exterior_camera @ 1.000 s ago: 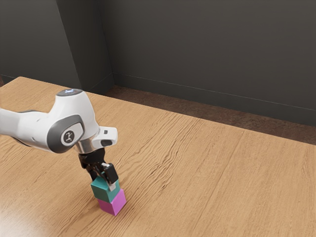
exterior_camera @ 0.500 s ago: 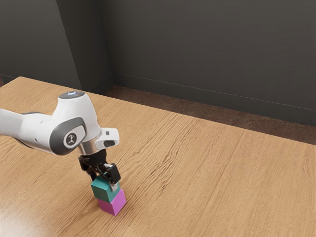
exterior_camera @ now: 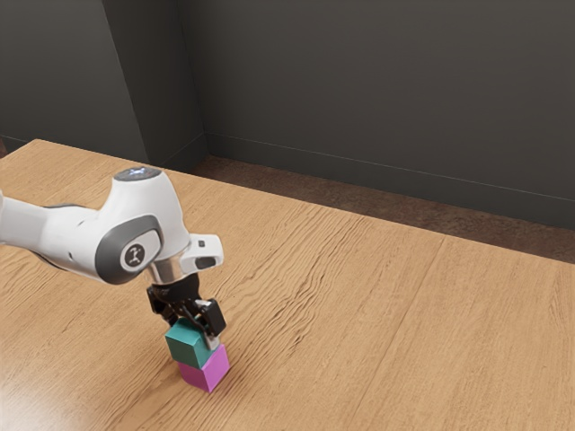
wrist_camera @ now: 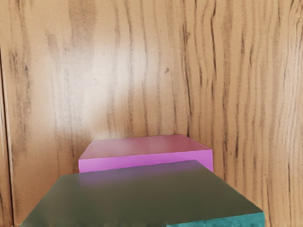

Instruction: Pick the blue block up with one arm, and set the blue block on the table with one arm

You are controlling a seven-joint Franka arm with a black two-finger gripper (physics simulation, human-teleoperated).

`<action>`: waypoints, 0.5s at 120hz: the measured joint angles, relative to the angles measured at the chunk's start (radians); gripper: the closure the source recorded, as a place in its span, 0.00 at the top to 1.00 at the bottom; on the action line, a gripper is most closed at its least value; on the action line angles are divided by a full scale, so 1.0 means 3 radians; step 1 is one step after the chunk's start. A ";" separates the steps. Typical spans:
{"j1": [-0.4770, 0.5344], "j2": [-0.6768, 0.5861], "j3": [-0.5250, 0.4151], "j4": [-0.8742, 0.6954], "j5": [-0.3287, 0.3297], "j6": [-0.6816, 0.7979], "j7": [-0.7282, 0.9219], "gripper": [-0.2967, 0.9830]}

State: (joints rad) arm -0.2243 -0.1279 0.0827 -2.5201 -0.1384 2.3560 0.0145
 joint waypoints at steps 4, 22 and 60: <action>0.0000 -0.0005 -0.0001 -0.0007 -0.0002 -0.0007 -0.0010 0.77; 0.0001 -0.0015 -0.0004 -0.0015 -0.0007 -0.0031 -0.0052 0.77; 0.0003 -0.0020 -0.0005 -0.0012 0.0009 -0.0042 -0.0130 0.52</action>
State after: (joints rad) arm -0.2234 -0.1339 0.0811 -2.5237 -0.1358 2.3435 -0.0244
